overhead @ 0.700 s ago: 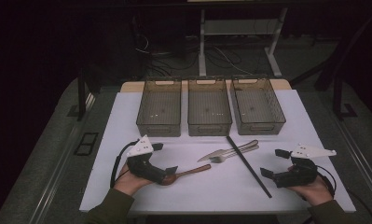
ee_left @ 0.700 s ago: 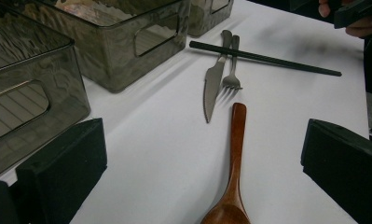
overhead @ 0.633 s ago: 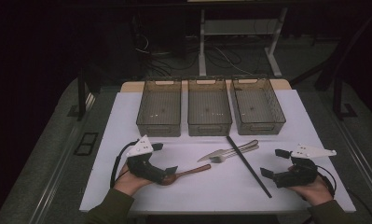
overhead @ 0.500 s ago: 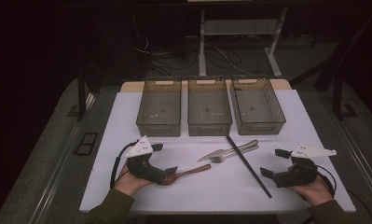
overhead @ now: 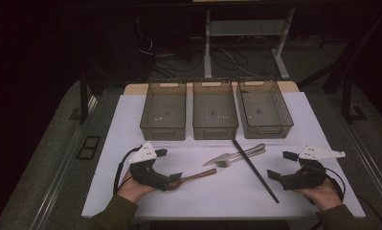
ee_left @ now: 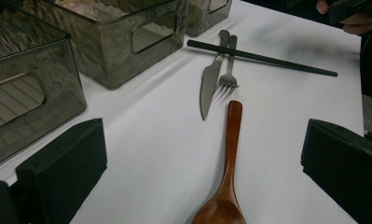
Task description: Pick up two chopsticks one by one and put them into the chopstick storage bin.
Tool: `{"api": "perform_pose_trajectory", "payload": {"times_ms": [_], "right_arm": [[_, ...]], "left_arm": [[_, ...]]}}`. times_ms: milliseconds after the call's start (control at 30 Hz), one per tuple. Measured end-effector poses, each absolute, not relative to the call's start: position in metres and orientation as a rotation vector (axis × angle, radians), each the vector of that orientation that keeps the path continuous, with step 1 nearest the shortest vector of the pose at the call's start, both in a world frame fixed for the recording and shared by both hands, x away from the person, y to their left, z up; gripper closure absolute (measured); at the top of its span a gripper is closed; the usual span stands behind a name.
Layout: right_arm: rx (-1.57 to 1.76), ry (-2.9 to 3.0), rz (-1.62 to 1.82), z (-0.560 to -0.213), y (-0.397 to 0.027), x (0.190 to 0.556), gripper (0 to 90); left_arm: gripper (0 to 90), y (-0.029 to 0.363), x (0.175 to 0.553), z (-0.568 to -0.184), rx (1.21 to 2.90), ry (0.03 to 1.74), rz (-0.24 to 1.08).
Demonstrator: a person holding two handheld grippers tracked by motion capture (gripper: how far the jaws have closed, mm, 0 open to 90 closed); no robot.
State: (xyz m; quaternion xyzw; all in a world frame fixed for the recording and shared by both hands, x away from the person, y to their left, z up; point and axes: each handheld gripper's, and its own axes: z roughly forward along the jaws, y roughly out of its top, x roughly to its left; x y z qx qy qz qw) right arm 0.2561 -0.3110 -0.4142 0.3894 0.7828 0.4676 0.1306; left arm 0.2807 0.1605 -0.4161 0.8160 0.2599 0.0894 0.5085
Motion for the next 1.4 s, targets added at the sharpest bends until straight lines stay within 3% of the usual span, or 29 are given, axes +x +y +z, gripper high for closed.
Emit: {"api": "perform_pose_trajectory", "payload": {"times_ms": [600, 1000, 1400], "right_arm": [[1.212, 2.303, 1.269, -0.411, -0.293, 0.273, 17.8], [1.221, 2.408, 1.156, -0.423, -0.278, 0.279, 51.5], [1.233, 2.463, 1.113, -0.43, -0.277, 0.276, 70.8]], "left_arm": [[0.0, 0.161, 0.281, -0.416, 1.959, 0.633, 0.231], [0.0, 0.162, 0.281, -0.416, 1.96, 0.634, 0.228], [0.0, 0.163, 0.281, -0.417, 1.965, 0.629, 0.23]]}}
